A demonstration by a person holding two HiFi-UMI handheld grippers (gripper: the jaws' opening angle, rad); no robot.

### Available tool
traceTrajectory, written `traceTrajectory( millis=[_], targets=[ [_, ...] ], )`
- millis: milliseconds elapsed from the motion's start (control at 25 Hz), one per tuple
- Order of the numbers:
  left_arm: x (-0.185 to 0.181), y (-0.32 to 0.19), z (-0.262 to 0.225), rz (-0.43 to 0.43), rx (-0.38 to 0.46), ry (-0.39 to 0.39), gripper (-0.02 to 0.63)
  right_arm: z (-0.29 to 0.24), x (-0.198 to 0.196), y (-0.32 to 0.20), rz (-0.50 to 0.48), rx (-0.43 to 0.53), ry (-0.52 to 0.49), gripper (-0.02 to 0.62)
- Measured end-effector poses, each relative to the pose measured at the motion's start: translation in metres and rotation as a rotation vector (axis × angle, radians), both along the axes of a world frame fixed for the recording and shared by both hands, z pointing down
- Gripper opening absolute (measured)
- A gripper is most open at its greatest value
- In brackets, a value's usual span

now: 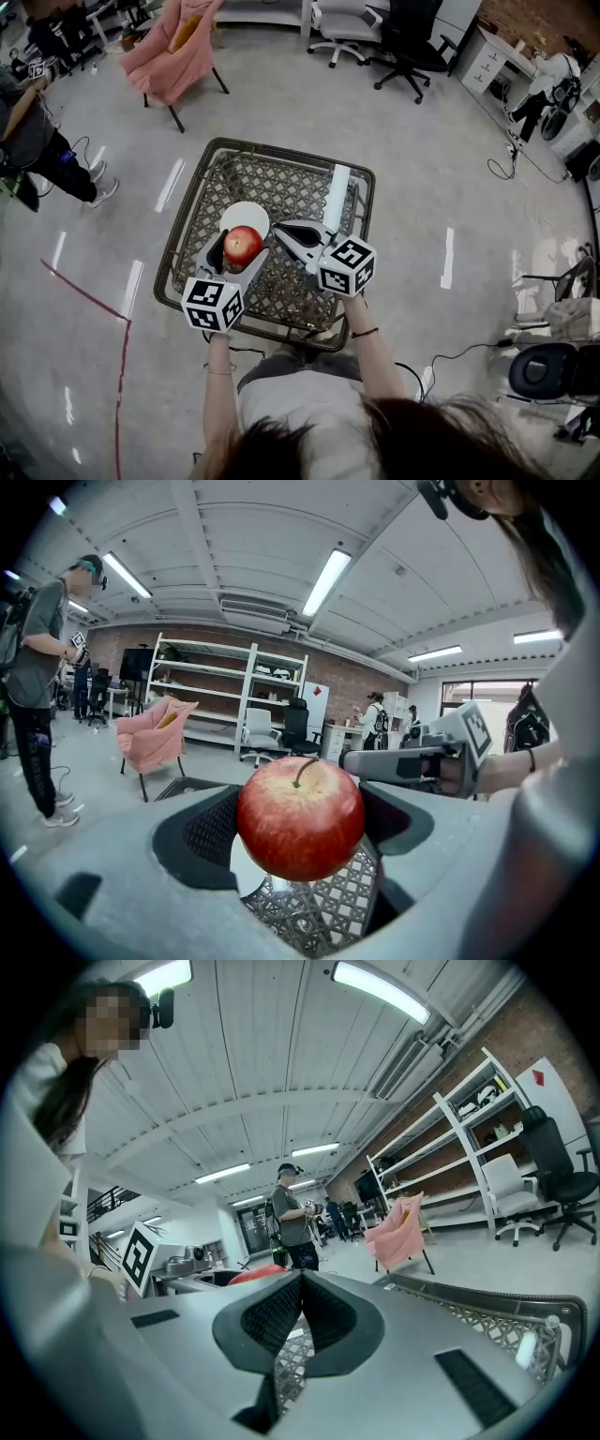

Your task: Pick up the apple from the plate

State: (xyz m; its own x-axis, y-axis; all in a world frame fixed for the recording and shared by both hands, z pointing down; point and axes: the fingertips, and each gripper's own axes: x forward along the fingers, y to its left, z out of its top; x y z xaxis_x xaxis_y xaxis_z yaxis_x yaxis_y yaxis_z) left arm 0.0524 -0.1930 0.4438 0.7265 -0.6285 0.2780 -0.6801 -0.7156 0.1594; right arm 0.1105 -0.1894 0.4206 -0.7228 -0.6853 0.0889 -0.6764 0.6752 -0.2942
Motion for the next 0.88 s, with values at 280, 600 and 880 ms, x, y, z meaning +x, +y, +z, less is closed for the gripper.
traceTrajectory(
  millis=[280, 600, 880],
  targets=[
    [-0.0053, -0.0011, 0.0015, -0.001, 0.000, 0.006, 0.408, 0.0017, 0.0016, -0.0008, 0.013, 0.007, 0.004, 0.009],
    [-0.0049, -0.0003, 0.0033, -0.002, -0.004, 0.010, 0.408, 0.0022, 0.0008, 0.0006, 0.003, 0.020, 0.004, 0.009],
    [-0.0056, 0.0044, 0.0020, -0.014, -0.009, 0.018, 0.409, 0.0032, 0.0020, 0.0056, 0.000, 0.013, 0.008, 0.009]
  ],
)
